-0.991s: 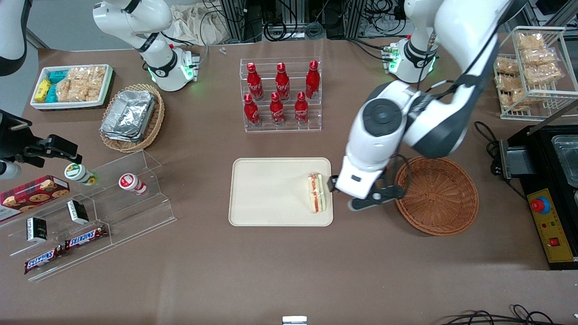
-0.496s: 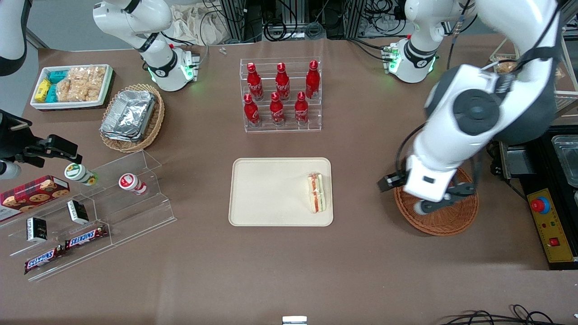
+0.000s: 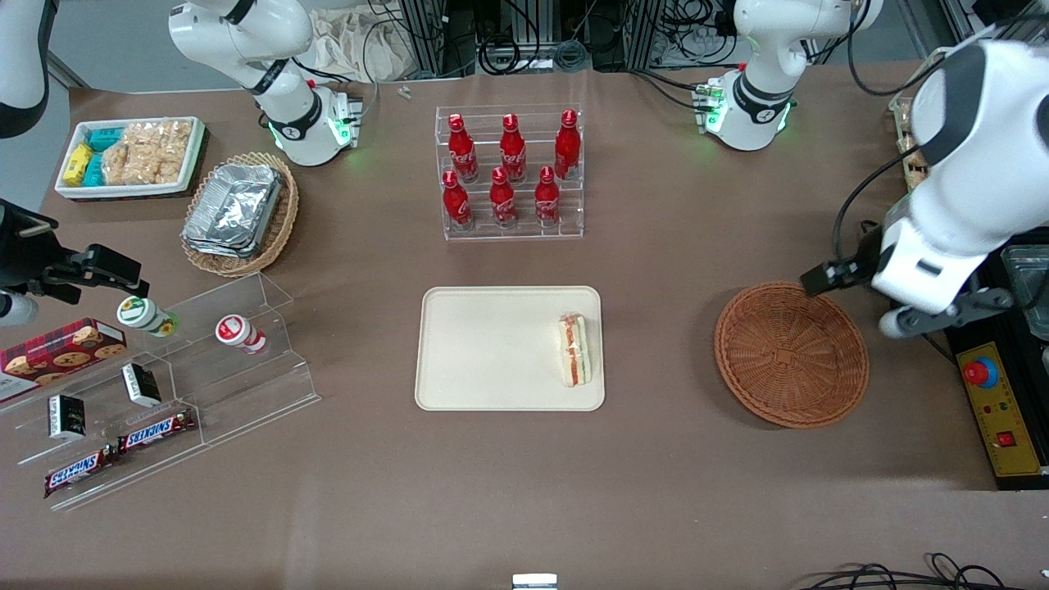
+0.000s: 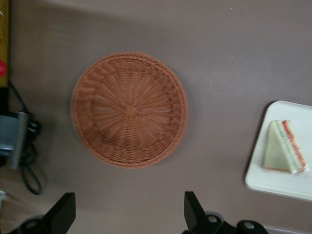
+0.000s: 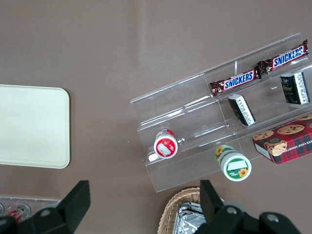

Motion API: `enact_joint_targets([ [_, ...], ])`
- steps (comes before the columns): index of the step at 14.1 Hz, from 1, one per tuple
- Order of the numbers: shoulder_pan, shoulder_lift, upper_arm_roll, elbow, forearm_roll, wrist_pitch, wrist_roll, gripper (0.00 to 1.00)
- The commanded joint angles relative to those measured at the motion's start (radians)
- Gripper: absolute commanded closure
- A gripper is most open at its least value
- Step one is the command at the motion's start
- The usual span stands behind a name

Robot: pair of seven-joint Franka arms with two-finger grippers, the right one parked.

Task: Place sandwich from basket to tray

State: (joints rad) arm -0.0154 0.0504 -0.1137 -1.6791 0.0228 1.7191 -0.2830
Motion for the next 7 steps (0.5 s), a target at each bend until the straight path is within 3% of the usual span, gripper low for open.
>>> enact_joint_targets([
  [1, -0.028, -0.119, 0.116, -0.094, -0.035, -0.019, 0.228, 0.0],
  [3, -0.028, -0.122, 0.163, -0.059, -0.035, -0.09, 0.394, 0.0],
  [7, -0.02, -0.055, 0.16, 0.027, -0.02, -0.096, 0.421, 0.0],
])
